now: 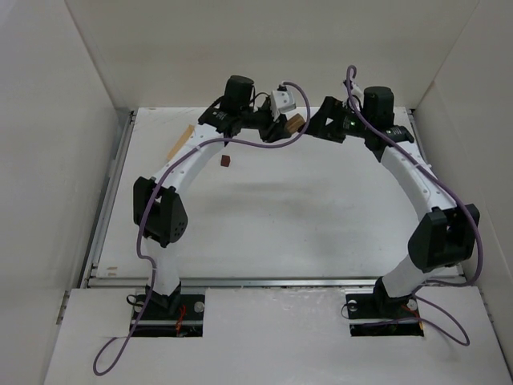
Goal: Build the wood block tower
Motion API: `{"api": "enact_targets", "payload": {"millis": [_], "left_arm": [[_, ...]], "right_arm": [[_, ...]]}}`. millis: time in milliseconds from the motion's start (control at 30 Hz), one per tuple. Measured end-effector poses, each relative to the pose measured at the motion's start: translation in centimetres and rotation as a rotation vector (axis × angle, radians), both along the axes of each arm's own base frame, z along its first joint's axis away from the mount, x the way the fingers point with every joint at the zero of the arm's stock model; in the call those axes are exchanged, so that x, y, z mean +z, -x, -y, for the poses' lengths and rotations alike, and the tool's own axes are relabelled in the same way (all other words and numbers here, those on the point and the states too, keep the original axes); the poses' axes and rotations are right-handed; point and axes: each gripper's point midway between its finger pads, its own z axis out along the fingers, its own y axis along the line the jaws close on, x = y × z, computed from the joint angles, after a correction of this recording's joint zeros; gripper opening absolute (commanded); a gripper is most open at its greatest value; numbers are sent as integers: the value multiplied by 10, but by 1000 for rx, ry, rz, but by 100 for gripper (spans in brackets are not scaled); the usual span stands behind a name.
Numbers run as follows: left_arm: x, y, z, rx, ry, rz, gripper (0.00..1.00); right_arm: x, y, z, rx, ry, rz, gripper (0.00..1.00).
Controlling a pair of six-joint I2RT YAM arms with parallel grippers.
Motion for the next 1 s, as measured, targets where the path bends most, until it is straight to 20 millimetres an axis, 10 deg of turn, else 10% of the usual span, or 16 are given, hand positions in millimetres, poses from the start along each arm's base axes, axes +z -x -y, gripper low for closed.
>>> {"api": "enact_targets", "payload": {"millis": [567,833,1000], "left_arm": [[-15,10,7,-3,-35,-32,0],[-15,6,6,15,-38,-21,0],[-18,4,5,38,-41,-36,4]], "right_arm": [[8,-15,-15,34,-113,1,67],[6,-19,-14,16,-124,-17,21],[2,-20,-15,16,-127,-29,10]]}}
